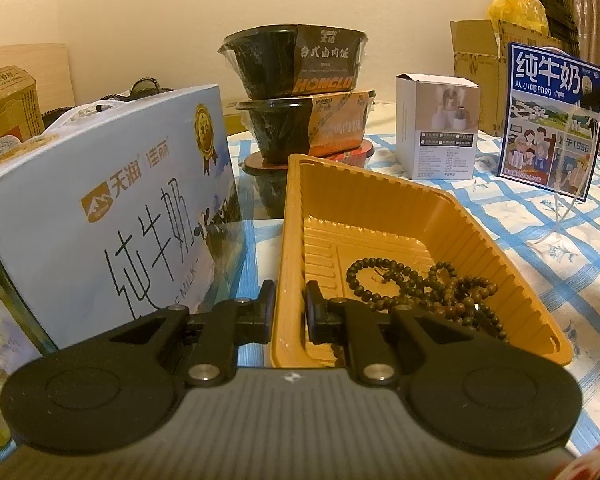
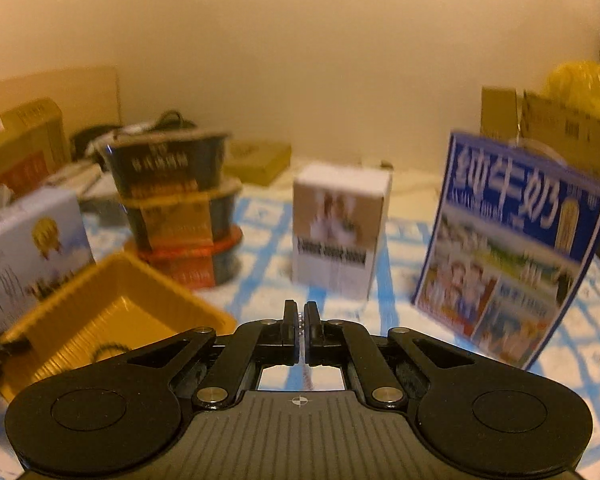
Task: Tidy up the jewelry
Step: 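Grasp the white pearl necklace with the right gripper and lift it, then lower the pearl necklace into the orange tray and open the right gripper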
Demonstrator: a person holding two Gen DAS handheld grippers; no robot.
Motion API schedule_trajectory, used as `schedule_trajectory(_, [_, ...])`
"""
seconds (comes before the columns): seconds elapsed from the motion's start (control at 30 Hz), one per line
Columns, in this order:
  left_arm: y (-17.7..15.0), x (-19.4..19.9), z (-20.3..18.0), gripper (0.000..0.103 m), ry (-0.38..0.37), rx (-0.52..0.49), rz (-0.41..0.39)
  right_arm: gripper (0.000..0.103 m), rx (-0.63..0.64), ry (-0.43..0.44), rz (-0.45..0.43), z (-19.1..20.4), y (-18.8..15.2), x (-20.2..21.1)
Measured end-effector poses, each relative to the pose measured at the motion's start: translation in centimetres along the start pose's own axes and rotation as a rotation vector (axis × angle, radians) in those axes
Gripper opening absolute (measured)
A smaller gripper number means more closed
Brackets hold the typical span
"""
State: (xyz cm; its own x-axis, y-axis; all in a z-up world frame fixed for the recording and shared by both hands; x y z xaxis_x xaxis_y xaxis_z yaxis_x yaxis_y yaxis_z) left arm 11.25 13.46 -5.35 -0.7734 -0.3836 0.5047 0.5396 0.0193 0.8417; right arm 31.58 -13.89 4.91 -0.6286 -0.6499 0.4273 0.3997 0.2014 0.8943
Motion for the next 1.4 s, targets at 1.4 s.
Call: schedule_trajectory(1.4, [-0.2,-0.1,0.0,0.013,-0.008,0.03,-0.005,0.002,-0.188,0.373,0.245,12.4,-5.5,-8.7])
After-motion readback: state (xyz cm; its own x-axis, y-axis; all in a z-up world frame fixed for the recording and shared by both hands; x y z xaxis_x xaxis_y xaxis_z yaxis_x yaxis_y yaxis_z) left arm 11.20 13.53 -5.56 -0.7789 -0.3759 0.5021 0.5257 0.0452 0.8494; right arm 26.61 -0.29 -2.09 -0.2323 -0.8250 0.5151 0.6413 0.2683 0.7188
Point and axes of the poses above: each gripper's, at about its wrist camera, not at the fingertips, and x roughly against the way its jaws point, z to its left, y to its top, the point moved 1 cm from there along -x, roughly the way its jaws point, and after that the axes turned 7 degrees about -x, right-handed, at the moved point
